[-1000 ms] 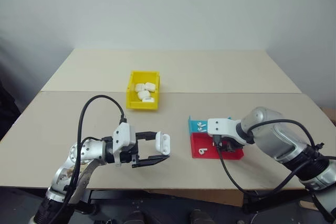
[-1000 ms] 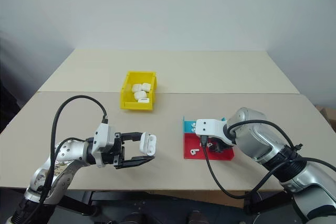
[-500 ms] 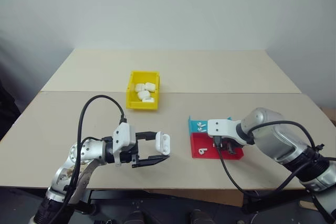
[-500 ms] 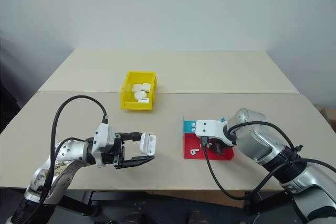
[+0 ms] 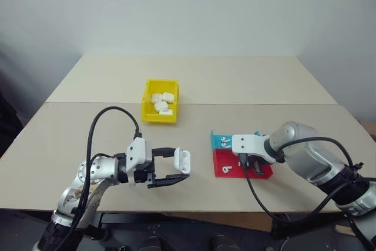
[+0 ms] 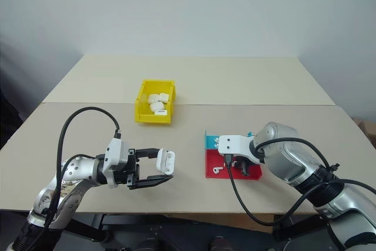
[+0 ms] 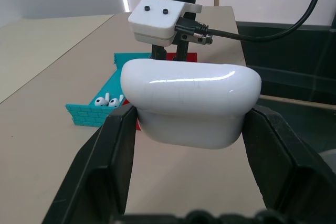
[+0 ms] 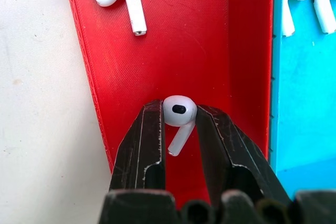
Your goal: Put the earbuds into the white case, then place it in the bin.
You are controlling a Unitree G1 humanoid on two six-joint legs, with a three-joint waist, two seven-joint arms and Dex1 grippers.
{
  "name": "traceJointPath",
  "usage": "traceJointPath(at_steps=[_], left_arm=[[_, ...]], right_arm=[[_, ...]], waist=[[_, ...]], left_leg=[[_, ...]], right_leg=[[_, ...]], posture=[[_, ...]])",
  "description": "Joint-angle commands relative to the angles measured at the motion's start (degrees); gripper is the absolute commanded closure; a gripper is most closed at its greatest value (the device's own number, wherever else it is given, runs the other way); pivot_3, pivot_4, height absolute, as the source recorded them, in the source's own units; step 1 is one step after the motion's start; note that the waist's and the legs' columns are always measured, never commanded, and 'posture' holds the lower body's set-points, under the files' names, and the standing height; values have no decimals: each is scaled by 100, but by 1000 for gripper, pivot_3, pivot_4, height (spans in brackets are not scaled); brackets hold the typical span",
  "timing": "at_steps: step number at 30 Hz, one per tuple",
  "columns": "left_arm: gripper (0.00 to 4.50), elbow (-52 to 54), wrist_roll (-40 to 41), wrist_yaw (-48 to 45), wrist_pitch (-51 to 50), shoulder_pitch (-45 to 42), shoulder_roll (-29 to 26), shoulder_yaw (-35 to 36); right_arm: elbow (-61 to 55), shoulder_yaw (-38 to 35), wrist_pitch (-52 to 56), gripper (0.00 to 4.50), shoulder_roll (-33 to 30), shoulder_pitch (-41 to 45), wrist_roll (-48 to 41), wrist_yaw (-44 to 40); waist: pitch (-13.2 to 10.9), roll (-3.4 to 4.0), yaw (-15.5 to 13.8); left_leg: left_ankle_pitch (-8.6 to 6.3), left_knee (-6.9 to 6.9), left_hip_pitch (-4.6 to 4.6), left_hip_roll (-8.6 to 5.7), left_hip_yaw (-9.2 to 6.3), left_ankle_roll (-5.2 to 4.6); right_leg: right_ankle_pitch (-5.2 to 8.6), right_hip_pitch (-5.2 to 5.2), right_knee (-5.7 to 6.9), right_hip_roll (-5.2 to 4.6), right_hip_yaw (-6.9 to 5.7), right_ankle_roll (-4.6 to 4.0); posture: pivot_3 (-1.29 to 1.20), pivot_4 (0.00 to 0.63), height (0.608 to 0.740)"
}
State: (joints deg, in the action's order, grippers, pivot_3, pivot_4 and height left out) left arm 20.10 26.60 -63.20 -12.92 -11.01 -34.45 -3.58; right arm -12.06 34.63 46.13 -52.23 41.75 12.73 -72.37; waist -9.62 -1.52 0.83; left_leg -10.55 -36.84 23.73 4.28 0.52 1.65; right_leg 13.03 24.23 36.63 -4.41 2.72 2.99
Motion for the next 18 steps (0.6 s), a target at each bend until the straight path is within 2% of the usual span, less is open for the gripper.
traceJointPath(at_steps=[1, 5, 8, 14, 18], left_arm=[[1747, 114, 34, -3, 38, -58, -48, 4], [1747, 156, 110, 3, 8, -68, -31, 37], [1747, 239, 333, -24, -74, -136, -22, 132], [1747, 533, 1041, -42, -399, -419, -28, 375], [1747, 682, 1394, -82, -664, -729, -80, 405]], right_arm=[[-104, -40, -45, 3551, -40, -74, 50, -38], [-208, -144, -14, 3551, -82, -91, -12, -51], [-594, -640, 213, 3551, -207, -105, -371, -144], [-1622, -2689, 661, 3551, -467, -226, -1812, -405], [-1880, -4337, 261, 3551, 35, -496, -2860, -178]], waist=[[0, 0, 1], [0, 0, -1], [-1, 0, -2], [-4, 0, -11], [-4, -6, -10]], left_leg=[[0, 0, 0, 0, 0, 0], [0, 0, 0, 0, 0, 0], [0, 1, 2, 0, 0, 0], [0, 1, 8, 0, -2, 0], [0, 2, 5, 0, -5, 0]], right_leg=[[0, 0, 0, 0, 0, 0], [0, 0, -1, 0, 0, 0], [0, 2, -1, 0, 0, 1], [-4, 4, -4, -1, -3, 8], [-3, -2, -10, 0, -7, 9]], posture=[[0, 150, 740], [0, 150, 740], [0, 150, 740], [0, 150, 740], [0, 150, 740]])
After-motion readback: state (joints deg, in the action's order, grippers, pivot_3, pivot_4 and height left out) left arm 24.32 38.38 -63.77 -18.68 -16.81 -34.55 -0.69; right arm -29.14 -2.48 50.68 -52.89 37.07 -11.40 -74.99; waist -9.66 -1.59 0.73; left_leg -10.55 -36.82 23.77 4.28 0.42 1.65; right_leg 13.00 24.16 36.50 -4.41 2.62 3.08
